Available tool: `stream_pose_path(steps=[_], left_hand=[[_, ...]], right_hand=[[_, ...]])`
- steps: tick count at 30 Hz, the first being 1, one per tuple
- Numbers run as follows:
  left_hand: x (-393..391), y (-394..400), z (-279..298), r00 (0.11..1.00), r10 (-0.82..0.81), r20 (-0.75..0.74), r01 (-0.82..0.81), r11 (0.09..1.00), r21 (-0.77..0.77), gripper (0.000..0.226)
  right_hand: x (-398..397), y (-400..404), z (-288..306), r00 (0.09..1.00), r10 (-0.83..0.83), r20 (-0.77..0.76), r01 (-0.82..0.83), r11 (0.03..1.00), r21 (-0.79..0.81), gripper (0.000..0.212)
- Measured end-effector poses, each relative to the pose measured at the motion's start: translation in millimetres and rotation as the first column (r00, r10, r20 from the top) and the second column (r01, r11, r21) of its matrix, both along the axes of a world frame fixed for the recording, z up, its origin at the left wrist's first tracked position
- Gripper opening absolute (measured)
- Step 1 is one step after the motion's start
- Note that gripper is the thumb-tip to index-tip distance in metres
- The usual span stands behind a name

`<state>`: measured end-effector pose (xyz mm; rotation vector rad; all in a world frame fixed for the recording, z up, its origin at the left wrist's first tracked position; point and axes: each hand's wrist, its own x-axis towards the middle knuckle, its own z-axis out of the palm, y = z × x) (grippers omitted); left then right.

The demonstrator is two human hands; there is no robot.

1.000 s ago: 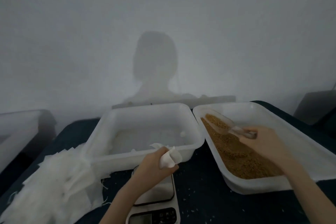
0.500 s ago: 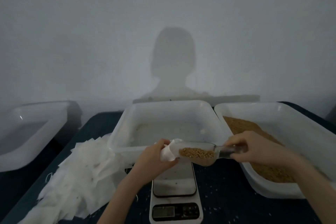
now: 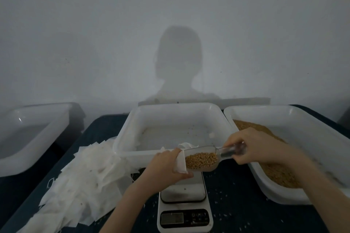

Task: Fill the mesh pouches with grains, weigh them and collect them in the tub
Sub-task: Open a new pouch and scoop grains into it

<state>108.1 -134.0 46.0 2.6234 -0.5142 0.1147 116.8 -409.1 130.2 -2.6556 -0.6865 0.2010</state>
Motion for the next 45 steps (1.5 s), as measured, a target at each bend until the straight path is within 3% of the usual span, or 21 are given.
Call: stream_pose_path(steps=[4,10,19,40,45], left_hand=[[-1,-8,-6,0.998,0.031,-0.058,-0.038,0.991,-0.125,0.051],[-4,-17,-15,0.993,0.034,-0.117,-0.064,0.964,-0.258,0.040],[-3,-24,-15,0.988,-0.003,-0.155,-0.071,0.881,-0.468,0.035],[0,-32,-24,0.980,-0.016,-0.200,-0.100,0.825,-0.556,0.045],[0,-29,-22,0.983,-0.035,-0.178,-0.074,0.817,-0.572,0.044]], right_hand=[[2,17,10,0.945,0.036,0.326,0.041,0.973,-0.227,0.028],[1,34,30,0.874,0.130,0.468,0.090,0.904,-0.418,0.046],[-3,47,52,0.891,0.119,0.439,0.161,0.819,-0.550,0.040],[-10,50,55,0.830,0.199,0.521,0.183,0.786,-0.591,0.034],[-8,48,55,0.858,0.153,0.491,0.192,0.791,-0.581,0.034]])
